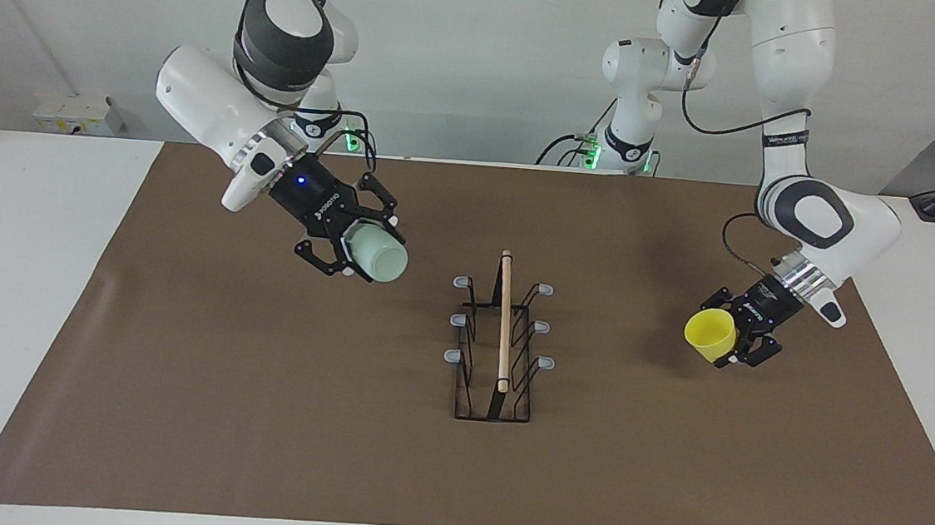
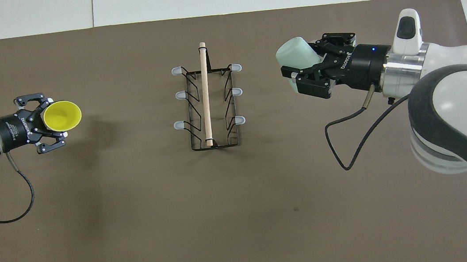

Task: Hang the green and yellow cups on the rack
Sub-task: 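Carry the green cup toward the rack with the right gripper while the left lifts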

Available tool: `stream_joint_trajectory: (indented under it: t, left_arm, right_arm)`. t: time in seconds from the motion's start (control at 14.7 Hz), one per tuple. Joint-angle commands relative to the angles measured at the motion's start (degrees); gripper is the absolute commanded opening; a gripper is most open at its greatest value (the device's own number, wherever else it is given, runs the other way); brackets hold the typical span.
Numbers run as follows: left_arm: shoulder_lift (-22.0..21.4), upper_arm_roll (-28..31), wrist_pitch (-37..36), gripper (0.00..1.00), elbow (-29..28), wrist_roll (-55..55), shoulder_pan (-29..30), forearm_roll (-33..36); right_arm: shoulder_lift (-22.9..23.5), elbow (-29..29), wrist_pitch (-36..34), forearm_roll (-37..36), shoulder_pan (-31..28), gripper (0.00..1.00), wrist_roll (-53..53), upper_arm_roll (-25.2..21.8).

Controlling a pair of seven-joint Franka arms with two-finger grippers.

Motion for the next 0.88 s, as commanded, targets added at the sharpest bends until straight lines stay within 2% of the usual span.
stream_joint_trajectory:
  t: [0.0, 0.34, 0.54, 0.82]
  left_arm:
    - [-2.9, 0.9, 2.4, 0.0, 1.5, -3.1, -2.6, 6.3]
    - [-2.8, 0.4, 2.3, 0.0, 8.0, -6.0, -5.2, 21.9]
    - [-3.1, 0.6, 2.0, 0.0, 8.3, -7.0, -7.9, 29.0]
    - [-4.1, 0.6, 2.5, 0.0, 8.6, -8.5, -11.1, 40.2]
  right_arm:
    - [-4.3, -5.8, 2.1, 12.9, 1.2, 0.0, -7.8, 0.4]
    - [-3.0, -10.0, 4.4, 41.2, 6.8, 0.0, -32.0, 0.4]
    - [-2.6, -11.7, 3.8, 54.4, 10.2, 0.0, -42.8, 0.4]
    - [-0.2, -13.2, -0.9, 62.1, 11.1, 0.0, -54.0, 0.4]
